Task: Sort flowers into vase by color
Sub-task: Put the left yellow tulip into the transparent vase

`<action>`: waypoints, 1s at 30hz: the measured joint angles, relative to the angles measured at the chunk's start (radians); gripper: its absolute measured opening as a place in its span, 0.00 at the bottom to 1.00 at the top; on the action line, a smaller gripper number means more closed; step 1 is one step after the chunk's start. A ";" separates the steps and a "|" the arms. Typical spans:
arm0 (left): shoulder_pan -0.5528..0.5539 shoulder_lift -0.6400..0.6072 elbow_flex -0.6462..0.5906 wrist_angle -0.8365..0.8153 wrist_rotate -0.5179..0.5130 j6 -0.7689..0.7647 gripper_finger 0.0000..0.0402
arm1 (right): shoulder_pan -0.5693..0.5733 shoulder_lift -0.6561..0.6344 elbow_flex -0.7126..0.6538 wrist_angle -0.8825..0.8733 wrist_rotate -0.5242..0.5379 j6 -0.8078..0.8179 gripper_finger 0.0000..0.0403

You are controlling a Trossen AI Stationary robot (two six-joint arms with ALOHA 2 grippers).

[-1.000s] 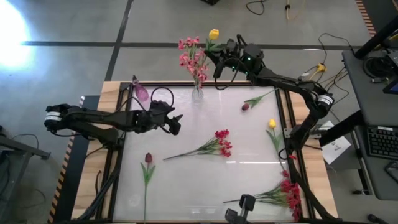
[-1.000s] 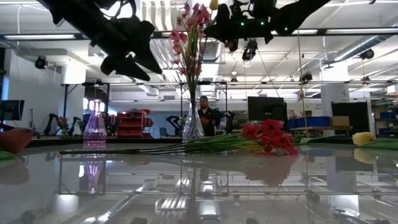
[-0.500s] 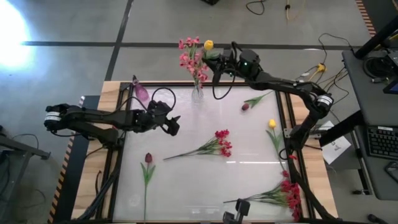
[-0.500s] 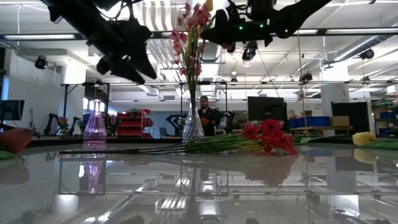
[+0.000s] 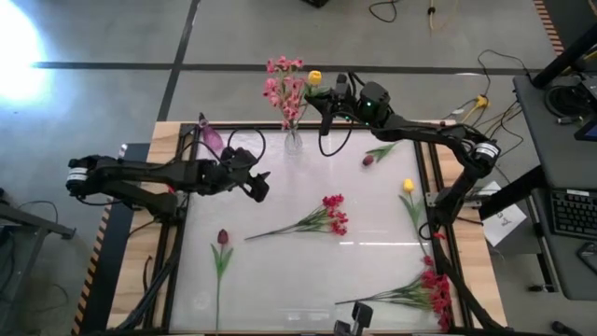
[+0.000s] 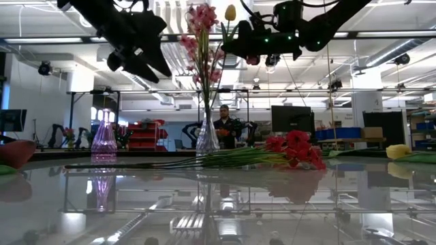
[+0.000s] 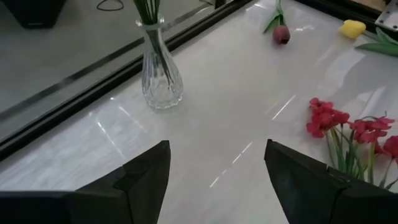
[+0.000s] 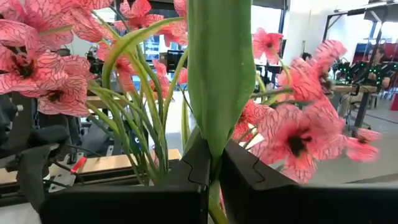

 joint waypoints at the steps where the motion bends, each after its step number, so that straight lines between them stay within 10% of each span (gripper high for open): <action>1: 0.000 0.000 0.013 -0.018 0.000 0.000 0.61 | 0.004 0.000 0.000 0.000 0.000 -0.005 0.03; 10: 0.062 0.006 -0.014 -0.077 0.062 0.083 0.60 | 0.033 0.000 0.060 -0.072 -0.017 -0.003 0.03; 20: 0.282 0.095 -0.105 0.327 0.187 0.300 0.59 | 0.034 0.064 0.075 -0.083 -0.064 -0.025 0.03; 30: 0.341 0.145 -0.104 0.392 0.184 0.308 0.59 | 0.037 0.145 0.074 -0.130 -0.071 -0.018 0.03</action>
